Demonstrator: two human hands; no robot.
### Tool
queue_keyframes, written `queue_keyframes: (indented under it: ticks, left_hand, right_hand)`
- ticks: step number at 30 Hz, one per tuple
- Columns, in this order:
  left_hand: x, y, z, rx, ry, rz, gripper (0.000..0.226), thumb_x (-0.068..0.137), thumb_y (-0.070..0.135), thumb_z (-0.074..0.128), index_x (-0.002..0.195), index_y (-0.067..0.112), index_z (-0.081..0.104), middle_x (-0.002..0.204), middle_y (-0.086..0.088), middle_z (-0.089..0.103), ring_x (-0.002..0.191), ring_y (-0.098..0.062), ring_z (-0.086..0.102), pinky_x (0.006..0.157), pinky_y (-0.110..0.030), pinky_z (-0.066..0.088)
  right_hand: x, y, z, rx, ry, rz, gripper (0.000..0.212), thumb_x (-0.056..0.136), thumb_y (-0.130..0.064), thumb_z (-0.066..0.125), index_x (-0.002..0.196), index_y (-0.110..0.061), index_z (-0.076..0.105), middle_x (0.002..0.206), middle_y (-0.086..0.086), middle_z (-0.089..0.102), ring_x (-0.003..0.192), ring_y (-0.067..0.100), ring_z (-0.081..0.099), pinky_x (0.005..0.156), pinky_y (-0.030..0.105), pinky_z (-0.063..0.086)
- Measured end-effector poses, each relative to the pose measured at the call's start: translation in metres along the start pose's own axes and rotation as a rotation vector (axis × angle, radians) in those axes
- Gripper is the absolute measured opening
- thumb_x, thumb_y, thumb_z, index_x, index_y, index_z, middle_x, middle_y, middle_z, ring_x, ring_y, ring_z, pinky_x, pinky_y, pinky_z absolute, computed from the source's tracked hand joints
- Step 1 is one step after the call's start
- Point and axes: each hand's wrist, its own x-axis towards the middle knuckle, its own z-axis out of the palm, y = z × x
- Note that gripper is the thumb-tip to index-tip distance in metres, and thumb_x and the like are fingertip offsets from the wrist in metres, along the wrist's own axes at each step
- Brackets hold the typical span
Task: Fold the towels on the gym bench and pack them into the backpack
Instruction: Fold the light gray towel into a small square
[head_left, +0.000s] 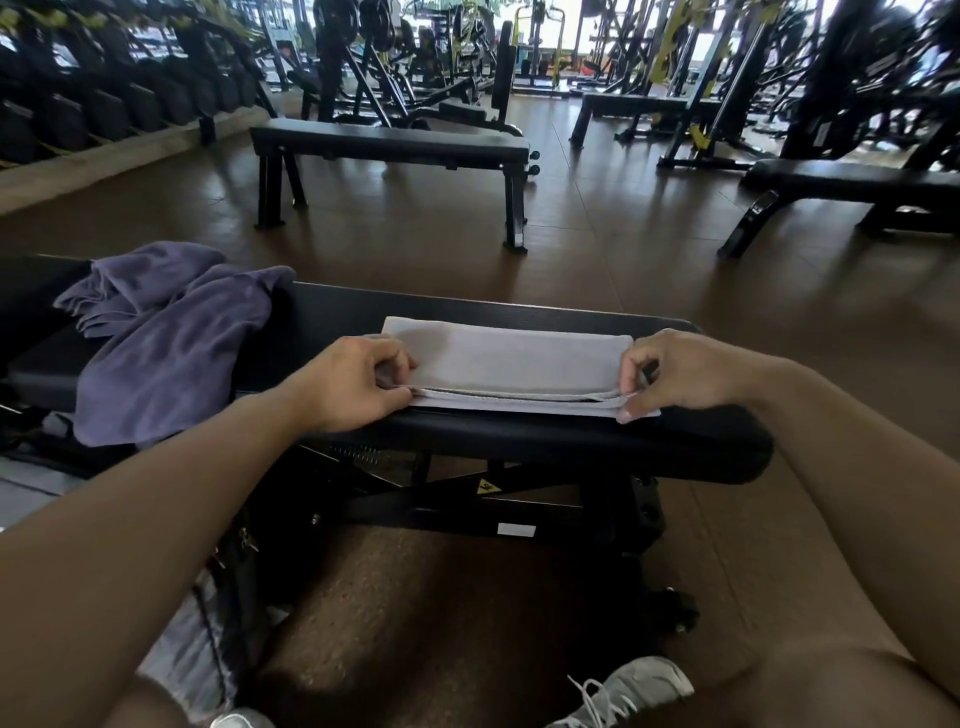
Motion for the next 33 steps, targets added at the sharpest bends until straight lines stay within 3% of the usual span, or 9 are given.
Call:
queue_keyframes:
  ticks: [3, 5, 8, 12, 15, 20, 26, 30, 33]
  left_hand:
    - [-0.001, 0.001, 0.002, -0.078, -0.007, -0.031, 0.04, 0.077, 0.06, 0.074, 0.063, 0.024, 0.064, 0.102, 0.008, 0.07, 0.099, -0.01, 0.065, 0.093, -0.029, 0.048]
    - [0.0, 0.0, 0.006, -0.131, 0.042, -0.06, 0.041, 0.084, 0.061, 0.065, 0.06, 0.029, 0.063, 0.094, 0.006, 0.069, 0.09, -0.015, 0.067, 0.09, -0.039, 0.05]
    - [0.005, -0.002, 0.01, -0.051, 0.121, -0.065, 0.039, 0.093, 0.053, 0.063, 0.061, 0.032, 0.06, 0.094, 0.009, 0.069, 0.09, -0.016, 0.066, 0.09, -0.045, 0.051]
    - [0.013, 0.009, 0.013, 0.142, 0.138, -0.05, 0.027, 0.092, 0.053, 0.063, 0.105, 0.029, 0.066, 0.125, 0.004, 0.066, 0.126, -0.018, 0.055, 0.106, -0.04, 0.044]
    - [0.02, 0.028, 0.017, 0.165, 0.06, -0.034, 0.053, 0.095, 0.052, 0.06, 0.141, 0.027, 0.053, 0.152, 0.004, 0.049, 0.147, -0.015, 0.035, 0.121, -0.037, 0.03]
    - [0.034, 0.055, 0.03, 0.237, -0.036, -0.014, 0.072, 0.097, 0.063, 0.046, 0.158, 0.03, 0.029, 0.168, 0.005, 0.022, 0.156, -0.013, 0.008, 0.127, -0.037, 0.008]
    - [0.056, 0.092, 0.042, 0.275, 0.003, 0.072, 0.063, 0.105, 0.052, 0.036, 0.161, 0.031, 0.018, 0.171, 0.004, 0.007, 0.157, -0.015, -0.006, 0.127, -0.042, 0.0]
    - [0.057, 0.095, 0.072, 0.412, -0.343, -0.038, 0.07, 0.103, 0.062, 0.019, 0.163, 0.027, 0.005, 0.171, 0.005, -0.005, 0.156, -0.016, -0.013, 0.126, -0.049, -0.007]
    - [0.058, 0.098, 0.082, 0.356, -0.384, -0.095, 0.074, 0.102, 0.065, 0.016, 0.163, 0.026, -0.001, 0.171, 0.005, -0.008, 0.156, -0.016, -0.013, 0.125, -0.048, -0.008]
  right_hand:
    - [-0.002, -0.009, -0.005, -0.037, -0.069, 0.066, 0.031, 0.076, -0.056, 0.08, 0.07, -0.027, 0.074, 0.079, -0.012, 0.069, 0.073, 0.005, 0.06, 0.07, 0.023, 0.043]
    - [0.001, -0.011, -0.004, -0.022, 0.027, 0.141, 0.042, 0.085, -0.064, 0.067, 0.067, -0.027, 0.075, 0.069, -0.016, 0.066, 0.069, 0.0, 0.059, 0.068, 0.021, 0.04]
    - [0.011, 0.0, 0.002, -0.102, 0.245, 0.359, 0.052, 0.09, -0.061, 0.063, 0.078, -0.011, 0.073, 0.085, 0.003, 0.068, 0.082, 0.019, 0.061, 0.071, 0.032, 0.043]
    - [0.012, -0.005, 0.014, 0.049, 0.169, 0.599, 0.06, 0.078, -0.072, 0.068, 0.078, -0.011, 0.063, 0.076, 0.003, 0.059, 0.068, 0.02, 0.056, 0.061, 0.032, 0.04]
    - [0.015, -0.016, 0.02, 0.234, 0.161, 0.593, 0.059, 0.07, -0.064, 0.082, 0.092, -0.011, 0.067, 0.086, 0.001, 0.063, 0.078, 0.019, 0.06, 0.069, 0.032, 0.046]
    - [0.018, -0.028, 0.021, 0.899, 0.164, 0.447, 0.042, 0.076, -0.016, 0.087, 0.114, -0.008, 0.072, 0.106, 0.008, 0.078, 0.105, 0.026, 0.072, 0.106, 0.046, 0.051]
    - [0.001, -0.039, 0.0, 1.165, 0.106, 0.322, 0.044, 0.075, -0.011, 0.08, 0.117, -0.005, 0.069, 0.108, 0.011, 0.076, 0.097, 0.022, 0.074, 0.093, 0.036, 0.058]
    - [-0.004, -0.025, -0.001, 1.249, 0.115, 0.342, 0.044, 0.075, -0.011, 0.079, 0.117, -0.005, 0.068, 0.107, 0.011, 0.076, 0.092, 0.02, 0.075, 0.072, 0.029, 0.062]
    - [-0.005, -0.02, -0.004, 1.308, 0.189, 0.317, 0.05, 0.077, -0.014, 0.078, 0.124, -0.004, 0.065, 0.111, 0.01, 0.075, 0.095, 0.021, 0.074, 0.075, 0.03, 0.062]
